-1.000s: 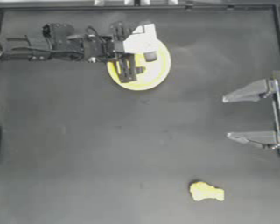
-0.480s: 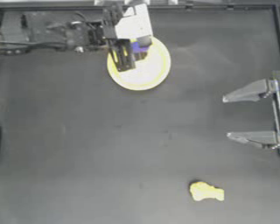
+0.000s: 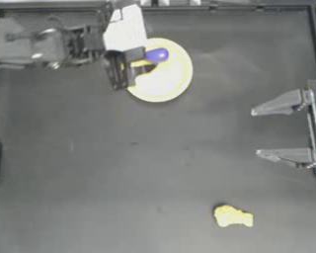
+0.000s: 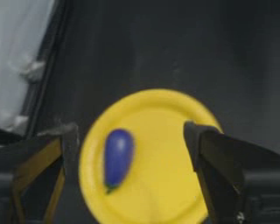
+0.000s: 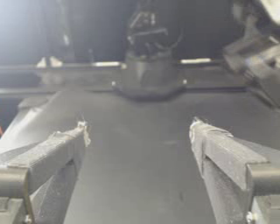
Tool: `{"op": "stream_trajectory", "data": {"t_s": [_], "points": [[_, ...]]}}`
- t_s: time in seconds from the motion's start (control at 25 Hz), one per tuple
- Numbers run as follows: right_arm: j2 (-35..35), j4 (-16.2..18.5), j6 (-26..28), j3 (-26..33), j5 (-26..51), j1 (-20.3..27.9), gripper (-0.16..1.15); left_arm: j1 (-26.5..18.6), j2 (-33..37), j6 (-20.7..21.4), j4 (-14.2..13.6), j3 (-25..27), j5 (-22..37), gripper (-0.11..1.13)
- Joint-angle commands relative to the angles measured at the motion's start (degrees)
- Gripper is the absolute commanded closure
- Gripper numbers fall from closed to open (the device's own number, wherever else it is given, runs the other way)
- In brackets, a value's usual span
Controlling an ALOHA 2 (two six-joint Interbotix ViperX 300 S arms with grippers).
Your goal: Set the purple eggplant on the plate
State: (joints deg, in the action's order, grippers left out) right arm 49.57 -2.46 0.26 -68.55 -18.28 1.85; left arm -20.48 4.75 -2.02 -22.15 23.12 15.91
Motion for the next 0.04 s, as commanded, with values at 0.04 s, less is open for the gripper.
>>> {"op": "stream_trajectory", "data": {"t_s": [0.04], "points": [[-0.3,-0.2,-0.1,1.0,-0.4,0.1,-0.01,2.5,6.6,-0.1,1.4,1.7,-1.1,0.02]]}}
